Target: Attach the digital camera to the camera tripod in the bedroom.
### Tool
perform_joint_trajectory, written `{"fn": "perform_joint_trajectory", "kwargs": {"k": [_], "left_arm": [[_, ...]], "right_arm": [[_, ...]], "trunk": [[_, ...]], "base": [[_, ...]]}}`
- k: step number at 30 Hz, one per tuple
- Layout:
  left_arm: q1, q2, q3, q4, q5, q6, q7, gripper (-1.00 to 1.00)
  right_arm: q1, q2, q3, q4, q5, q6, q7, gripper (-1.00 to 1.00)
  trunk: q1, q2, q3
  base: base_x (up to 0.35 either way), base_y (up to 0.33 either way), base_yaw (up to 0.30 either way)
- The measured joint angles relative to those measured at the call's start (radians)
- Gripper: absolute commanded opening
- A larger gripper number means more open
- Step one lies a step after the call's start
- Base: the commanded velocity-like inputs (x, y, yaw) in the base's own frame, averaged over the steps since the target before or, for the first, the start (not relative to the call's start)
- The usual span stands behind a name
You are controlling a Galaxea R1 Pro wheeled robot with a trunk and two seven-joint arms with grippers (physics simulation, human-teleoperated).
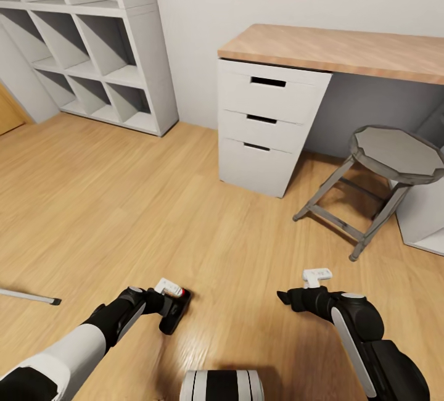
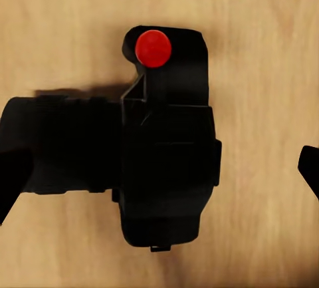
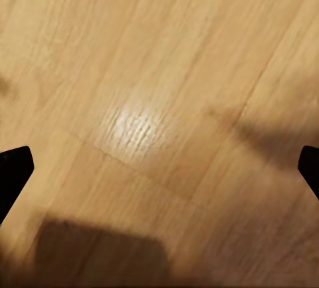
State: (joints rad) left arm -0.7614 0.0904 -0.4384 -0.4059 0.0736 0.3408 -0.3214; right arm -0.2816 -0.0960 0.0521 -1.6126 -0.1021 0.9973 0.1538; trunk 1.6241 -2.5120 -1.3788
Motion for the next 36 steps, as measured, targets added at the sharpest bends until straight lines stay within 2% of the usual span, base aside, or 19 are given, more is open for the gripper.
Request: {"fn": "perform_joint_trajectory", "kwargs": {"k": [8,24,36], "left_arm": [[-0.005,0.001,-0.007,0.000,0.000,-0.001,0.000,1.00],[-0.007,0.002,-0.008,0.000,0.000,-0.005,0.001,1.00],[-0.005,0.009,-0.006,0.000,0.001,-0.007,0.001,1.00]], "right_arm": [[-0.002,0.000,0.015,0.000,0.000,0.000,-0.002,1.00],[-0.006,0.000,0.020,0.000,0.000,0.000,-0.003,1.00],[-0.006,0.000,0.021,0.000,0.000,0.000,-0.003,1.00]], "trunk": [[0.004,-0.002,-0.031],[0.011,-0.006,-0.093],[0.011,-0.006,-0.093]], "base": [[0.000,0.000,0.000],[0.000,0.000,0.000],[0.000,0.000,0.000]]}}
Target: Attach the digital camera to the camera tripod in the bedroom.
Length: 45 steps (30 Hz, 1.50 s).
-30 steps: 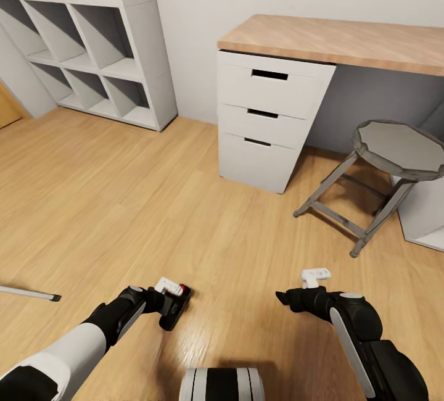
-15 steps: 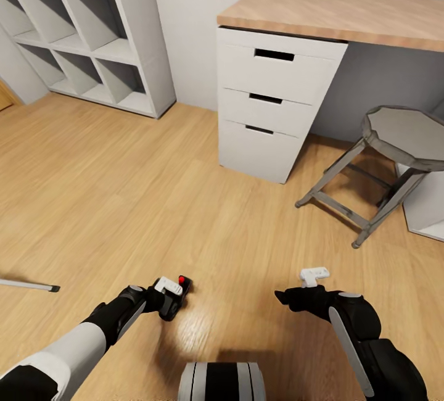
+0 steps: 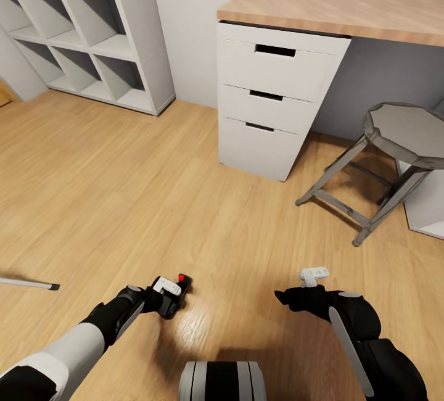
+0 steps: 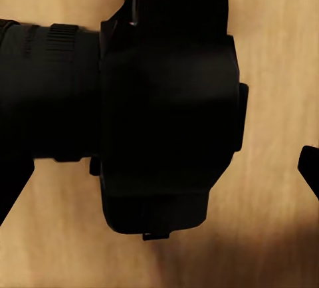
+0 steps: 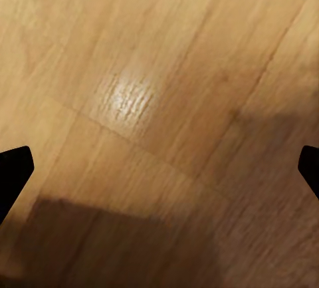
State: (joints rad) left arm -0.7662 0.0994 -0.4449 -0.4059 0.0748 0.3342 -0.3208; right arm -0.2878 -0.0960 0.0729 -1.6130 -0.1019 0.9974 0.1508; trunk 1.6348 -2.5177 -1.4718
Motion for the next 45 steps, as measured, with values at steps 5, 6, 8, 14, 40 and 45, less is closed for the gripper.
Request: {"fn": "perform_joint_trajectory", "kwargs": {"k": [5,6,8,14,40,45], "left_arm": [[0.001,0.002,0.001,0.000,0.000,0.000,0.000,1.00],[0.001,0.002,0.001,0.000,0.000,0.000,0.000,1.00],[0.001,0.002,0.003,0.000,0.000,-0.001,0.000,1.00],[0.001,0.003,0.005,0.000,0.000,-0.001,0.000,1.00],[0.006,0.004,0.013,0.001,0.000,-0.039,0.013,1.00],[0.006,0.004,0.013,0.002,0.001,-0.042,0.013,1.00]], "right_arm": [[0.000,0.000,0.000,0.000,0.000,0.000,0.000,1.00],[0.000,0.000,0.000,0.000,0.000,0.000,0.000,1.00],[0.000,-0.001,0.000,0.000,0.000,0.000,0.000,1.00],[0.000,-0.001,0.000,0.000,0.000,0.000,0.000,1.00],[0.001,-0.001,0.001,0.000,0.000,0.000,0.000,1.00],[0.001,-0.001,0.001,0.000,0.000,0.000,0.000,1.00]], "trunk": [[0.001,0.000,-0.008],[0.001,-0.001,-0.011],[0.002,-0.001,-0.019],[0.004,-0.002,-0.035],[0.004,-0.002,-0.035],[0.004,-0.002,-0.035]], "base": [[0.000,0.000,0.000],[0.000,0.000,0.000],[0.000,0.000,0.000],[0.000,0.000,0.000],[0.000,0.000,0.000],[0.000,0.000,0.000]]}}
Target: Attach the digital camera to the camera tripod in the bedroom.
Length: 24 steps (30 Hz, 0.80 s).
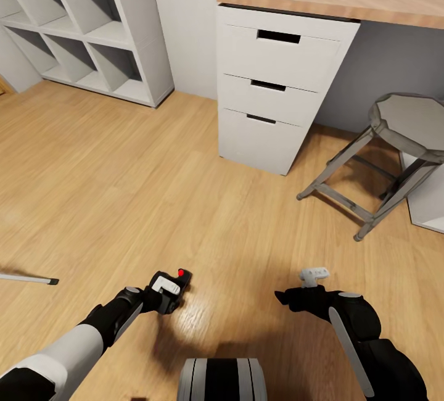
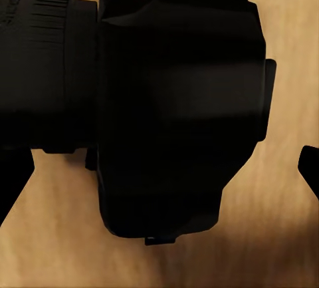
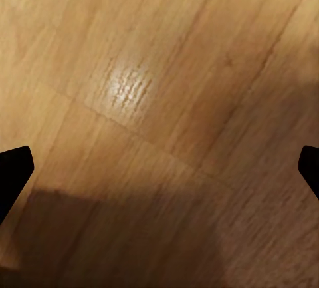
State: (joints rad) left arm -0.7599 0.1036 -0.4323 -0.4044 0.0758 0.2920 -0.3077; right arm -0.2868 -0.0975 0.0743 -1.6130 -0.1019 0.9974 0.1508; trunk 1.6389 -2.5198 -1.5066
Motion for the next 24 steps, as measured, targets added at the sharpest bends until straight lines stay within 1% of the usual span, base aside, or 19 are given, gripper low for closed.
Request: {"fn": "perform_joint_trajectory", "kwargs": {"k": [15,16,24], "left_arm": [[0.001,0.000,0.000,0.002,0.002,-0.003,-0.007,1.00],[0.001,0.000,0.000,0.002,0.003,-0.003,-0.008,-1.00],[0.001,0.001,-0.001,0.003,0.015,-0.002,-0.014,-1.00]], "right_arm": [[0.000,0.000,0.000,0.000,0.000,0.000,0.000,1.00],[0.000,0.000,0.000,0.000,0.000,0.000,0.000,1.00],[0.000,0.000,0.000,0.000,0.000,0.000,0.000,1.00]], "trunk": [[0.000,0.000,0.000],[0.000,0.000,0.000],[0.000,0.000,0.000]], "base": [[0.000,0.000,0.000],[0.000,0.000,0.000],[0.000,0.000,0.000]]}}
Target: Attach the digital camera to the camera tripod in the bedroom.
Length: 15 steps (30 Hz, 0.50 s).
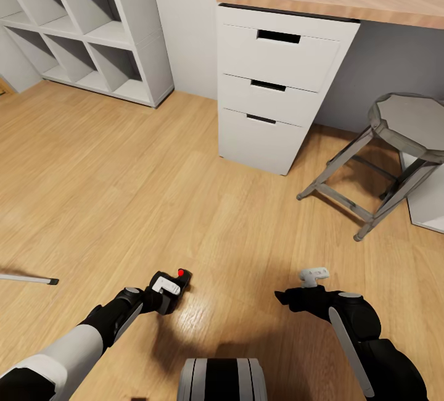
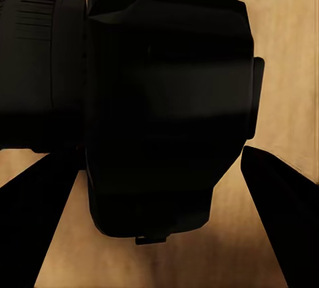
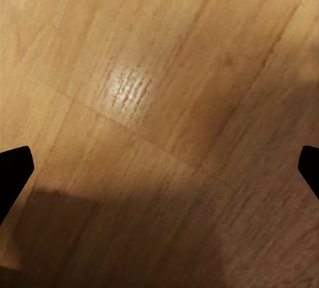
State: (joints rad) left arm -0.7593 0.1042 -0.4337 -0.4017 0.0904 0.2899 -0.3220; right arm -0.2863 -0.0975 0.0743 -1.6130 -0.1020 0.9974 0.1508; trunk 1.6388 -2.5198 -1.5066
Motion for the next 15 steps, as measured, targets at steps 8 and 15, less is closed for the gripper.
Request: {"fn": "perform_joint_trajectory", "kwargs": {"k": [8,15], "left_arm": [[0.000,-0.001,-0.001,0.000,-0.004,0.000,-0.002,-1.00],[0.000,-0.001,-0.003,0.003,-0.007,-0.010,-0.003,-1.00]], "right_arm": [[0.000,0.000,0.000,0.000,0.000,0.000,0.000,1.00],[0.000,0.000,0.000,0.000,0.000,0.000,0.000,1.00]], "trunk": [[0.000,0.000,0.000],[0.000,0.000,0.000]], "base": [[0.000,0.000,0.000],[0.000,0.000,0.000]]}}
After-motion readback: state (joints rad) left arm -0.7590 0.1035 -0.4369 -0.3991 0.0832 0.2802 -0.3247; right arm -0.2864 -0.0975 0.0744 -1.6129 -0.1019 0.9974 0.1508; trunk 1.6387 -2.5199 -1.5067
